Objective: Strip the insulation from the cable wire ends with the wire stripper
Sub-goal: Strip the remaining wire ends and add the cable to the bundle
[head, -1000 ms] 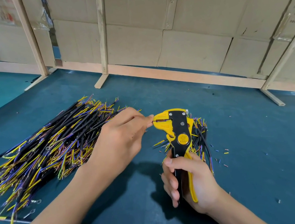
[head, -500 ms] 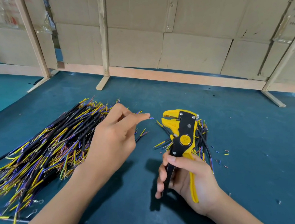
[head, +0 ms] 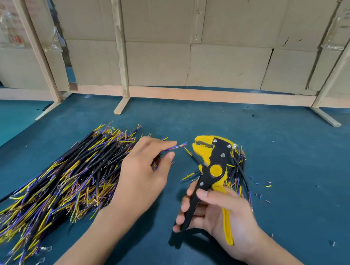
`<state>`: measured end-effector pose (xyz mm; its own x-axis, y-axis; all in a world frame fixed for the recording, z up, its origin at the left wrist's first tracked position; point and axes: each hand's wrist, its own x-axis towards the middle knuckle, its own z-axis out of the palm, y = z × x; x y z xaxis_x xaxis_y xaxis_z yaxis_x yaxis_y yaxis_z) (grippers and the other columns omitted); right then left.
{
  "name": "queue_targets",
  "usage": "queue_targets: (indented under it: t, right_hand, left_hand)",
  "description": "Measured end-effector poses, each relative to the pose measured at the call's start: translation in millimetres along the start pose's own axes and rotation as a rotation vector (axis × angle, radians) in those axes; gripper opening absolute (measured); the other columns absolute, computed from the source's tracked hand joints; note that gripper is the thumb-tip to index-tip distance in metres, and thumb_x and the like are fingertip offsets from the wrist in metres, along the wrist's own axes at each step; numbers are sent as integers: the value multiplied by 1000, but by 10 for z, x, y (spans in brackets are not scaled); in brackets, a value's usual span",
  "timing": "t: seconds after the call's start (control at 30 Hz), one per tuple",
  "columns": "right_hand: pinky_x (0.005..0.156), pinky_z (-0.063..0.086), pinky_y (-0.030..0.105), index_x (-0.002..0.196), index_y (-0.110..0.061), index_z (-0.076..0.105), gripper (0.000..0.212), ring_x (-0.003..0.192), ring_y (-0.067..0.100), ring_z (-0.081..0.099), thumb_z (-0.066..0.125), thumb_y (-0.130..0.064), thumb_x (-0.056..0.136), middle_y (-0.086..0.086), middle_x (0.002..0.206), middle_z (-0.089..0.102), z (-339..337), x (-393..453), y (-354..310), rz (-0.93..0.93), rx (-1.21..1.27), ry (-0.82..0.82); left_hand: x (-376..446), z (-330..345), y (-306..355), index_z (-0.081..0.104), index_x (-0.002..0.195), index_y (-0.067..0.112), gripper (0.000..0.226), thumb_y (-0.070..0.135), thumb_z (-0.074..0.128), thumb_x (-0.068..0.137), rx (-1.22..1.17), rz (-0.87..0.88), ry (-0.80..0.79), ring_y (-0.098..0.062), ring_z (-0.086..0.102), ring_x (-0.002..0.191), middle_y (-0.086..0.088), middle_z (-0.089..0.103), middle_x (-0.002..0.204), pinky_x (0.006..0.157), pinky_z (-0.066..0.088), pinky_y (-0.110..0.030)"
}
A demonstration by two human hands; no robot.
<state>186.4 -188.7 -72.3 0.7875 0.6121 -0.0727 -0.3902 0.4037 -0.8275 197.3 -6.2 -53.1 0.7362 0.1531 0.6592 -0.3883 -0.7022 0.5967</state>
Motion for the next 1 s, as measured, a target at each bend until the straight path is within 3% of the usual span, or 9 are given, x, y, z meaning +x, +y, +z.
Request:
queue_targets:
  t: [0.13,0.23,0.3,0.37,0.53,0.7,0.8,0.9,1.0]
  right_hand:
    - [73,54,61,93,2,63,30,73,44,63,76,-17,72,28,82,58,31,-23,5,-33,-15,-2]
    - [75,54,62,92,2,64,31,73,45,63,76,-18,72,29,83,59,38,-32,0,-94,-7,35]
    - [74,55,60,94,4,62,34,73,45,63,76,-18,72,30,83,59,39,-37,7,-126,5,63]
    - [72,56,59,94,5,61,30,73,45,62,74,-15,76,30,83,59,57,-43,11,-169,20,79]
    - [72,54,61,96,7,62,37,71,45,61,76,-18,72,31,83,57,64,-54,-1,-243,115,108]
    - [73,54,62,98,7,60,40,72,44,61,77,-19,72,30,84,57,51,-52,-4,-238,115,91]
    - [74,54,60,100,6,59,37,74,45,62,75,-18,76,30,85,58,36,-64,20,-246,74,63]
    - [75,55,59,98,3,61,31,74,44,62,73,-18,79,29,85,59,35,-70,46,-231,26,42]
    - [76,55,59,99,2,61,30,74,44,62,73,-17,79,28,85,60,27,-63,69,-212,-27,44]
  left_hand:
    - [157,124,8,73,112,11,30,-7,63,91,-456,-602,-62,-1,57,58,-5,74,103,57,44,-10]
    - [274,225,35,70,116,6,34,-13,64,88,-623,-801,-82,-10,64,69,-17,69,109,58,53,-16]
    - [317,297,91,67,121,8,44,-16,66,85,-672,-848,-118,-21,69,75,-20,64,111,64,59,-21]
    - [357,394,139,66,122,10,49,-18,68,82,-662,-871,-137,-23,71,67,-16,61,103,65,60,-22]
    - [433,709,309,67,112,11,36,-7,72,81,-396,-772,-230,-11,63,53,-3,67,77,59,50,-19]
    - [558,738,456,75,103,19,27,-1,64,90,-700,-727,-231,-9,68,89,-1,76,105,87,51,-23]
    - [612,448,255,75,109,32,26,14,68,92,-439,-490,-302,14,61,102,17,73,113,91,42,-6]
    - [637,88,-27,74,113,33,24,23,69,92,9,-375,-389,-3,63,110,15,72,114,101,45,-25]
    - [644,-172,-304,70,118,24,28,23,68,90,463,-344,-440,-21,62,109,0,70,114,99,45,-29]
